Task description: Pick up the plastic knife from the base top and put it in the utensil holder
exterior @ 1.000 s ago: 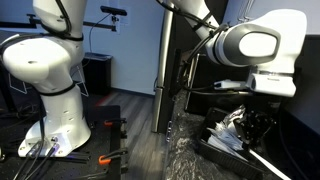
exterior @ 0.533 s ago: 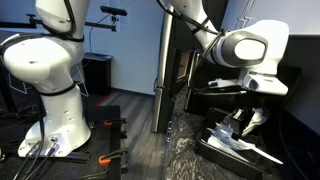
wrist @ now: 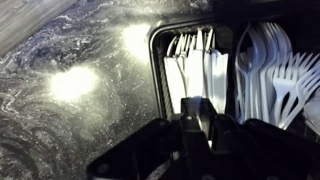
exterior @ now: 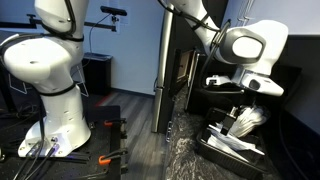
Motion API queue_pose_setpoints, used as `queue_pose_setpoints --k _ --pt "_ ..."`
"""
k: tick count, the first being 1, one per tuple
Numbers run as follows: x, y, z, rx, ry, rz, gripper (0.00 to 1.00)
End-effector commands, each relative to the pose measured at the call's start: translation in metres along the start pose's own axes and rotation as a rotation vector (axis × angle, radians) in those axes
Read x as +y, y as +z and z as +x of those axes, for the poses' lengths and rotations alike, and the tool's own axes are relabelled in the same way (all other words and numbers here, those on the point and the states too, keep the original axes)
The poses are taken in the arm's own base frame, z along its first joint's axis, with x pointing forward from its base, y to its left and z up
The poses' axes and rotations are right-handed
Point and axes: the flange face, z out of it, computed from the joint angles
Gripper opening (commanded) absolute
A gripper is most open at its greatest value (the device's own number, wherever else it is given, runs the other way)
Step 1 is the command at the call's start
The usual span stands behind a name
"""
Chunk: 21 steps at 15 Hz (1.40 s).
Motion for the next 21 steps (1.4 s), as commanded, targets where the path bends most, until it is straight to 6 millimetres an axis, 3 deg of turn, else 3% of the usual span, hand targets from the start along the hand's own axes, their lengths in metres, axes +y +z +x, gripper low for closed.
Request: queue_pose_setpoints --k 1,11,21 --pt "-0.003 0.0 -0.003 -0.052 -0.078 -0.004 0.03" --pt "-0.014 0.037 0.009 -0.055 -0.127 -0.048 0.03" --pt "-0.026 0.061 0.024 0.0 -0.143 -0.078 0.03"
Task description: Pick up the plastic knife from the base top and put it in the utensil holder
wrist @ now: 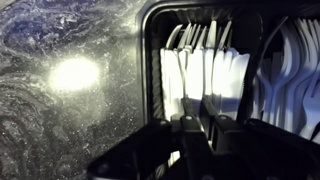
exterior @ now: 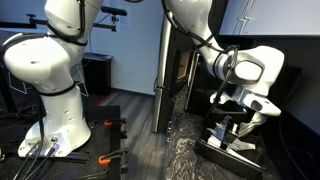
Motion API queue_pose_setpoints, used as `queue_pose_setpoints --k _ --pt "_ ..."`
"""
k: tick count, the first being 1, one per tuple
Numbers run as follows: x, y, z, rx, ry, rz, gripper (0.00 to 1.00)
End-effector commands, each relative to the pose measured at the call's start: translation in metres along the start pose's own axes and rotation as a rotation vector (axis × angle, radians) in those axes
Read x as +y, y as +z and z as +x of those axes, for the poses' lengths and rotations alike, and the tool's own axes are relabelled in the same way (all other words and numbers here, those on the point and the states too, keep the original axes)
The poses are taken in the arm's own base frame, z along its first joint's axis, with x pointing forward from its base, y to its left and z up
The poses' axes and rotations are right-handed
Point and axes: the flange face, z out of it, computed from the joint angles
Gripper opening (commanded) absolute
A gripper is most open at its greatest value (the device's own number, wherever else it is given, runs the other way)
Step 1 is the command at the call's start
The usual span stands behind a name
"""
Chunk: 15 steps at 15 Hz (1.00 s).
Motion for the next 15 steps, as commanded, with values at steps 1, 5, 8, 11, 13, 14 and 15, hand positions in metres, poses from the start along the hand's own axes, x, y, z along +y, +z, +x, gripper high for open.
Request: queue_pose_setpoints --k 1,5,8,11,13,14,15 --pt "-0.004 0.003 0.007 0.016 -0.027 -0.011 0.03" --pt "-0.005 0.001 0.005 0.016 -0.029 -0.009 0.3" --pt "-0.004 -0.009 0.002 0.035 -0.032 0.001 0.55" --pt "-0.004 -0.021 0.0 0.064 -0.029 0.01 0.76" --pt "-0.002 -0.03 -0.001 0.084 -0.022 0.021 0.92" --pt "-0.001 -0.035 -0.002 0.096 -0.012 0.027 0.98" --pt "0.0 -0.04 -0.002 0.099 0.004 0.03 1.0"
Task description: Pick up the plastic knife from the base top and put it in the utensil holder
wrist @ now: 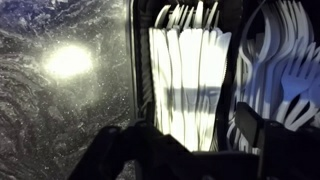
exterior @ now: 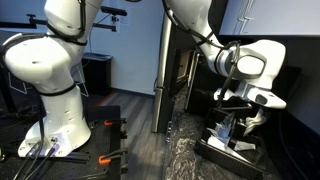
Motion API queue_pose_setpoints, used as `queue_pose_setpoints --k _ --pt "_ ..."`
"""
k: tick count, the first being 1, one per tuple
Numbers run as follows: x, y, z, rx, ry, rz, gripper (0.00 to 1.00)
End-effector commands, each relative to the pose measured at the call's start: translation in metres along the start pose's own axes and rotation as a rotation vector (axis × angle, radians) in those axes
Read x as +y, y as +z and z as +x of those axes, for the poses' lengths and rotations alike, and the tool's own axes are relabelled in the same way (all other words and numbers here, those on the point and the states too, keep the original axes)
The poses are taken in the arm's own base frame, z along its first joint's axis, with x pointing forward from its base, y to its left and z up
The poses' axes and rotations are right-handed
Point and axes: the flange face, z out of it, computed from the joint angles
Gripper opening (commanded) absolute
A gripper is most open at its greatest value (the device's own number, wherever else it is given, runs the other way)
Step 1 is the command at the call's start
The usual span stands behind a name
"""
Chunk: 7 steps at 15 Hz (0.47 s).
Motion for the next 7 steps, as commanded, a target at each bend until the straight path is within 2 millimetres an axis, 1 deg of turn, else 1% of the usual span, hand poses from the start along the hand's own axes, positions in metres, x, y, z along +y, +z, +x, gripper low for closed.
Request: queue_pose_setpoints --k 1,5,6,7 --pt "0.007 -0.024 -0.007 0.039 0.026 0.011 1.0" --pt "0.012 -0.041 -0.011 0.059 0.067 0.038 1.0" --pt "0.008 -0.03 0.0 0.036 0.042 0.028 1.0" --pt "0.009 -0.034 0.0 0.04 0.045 0.032 1.0"
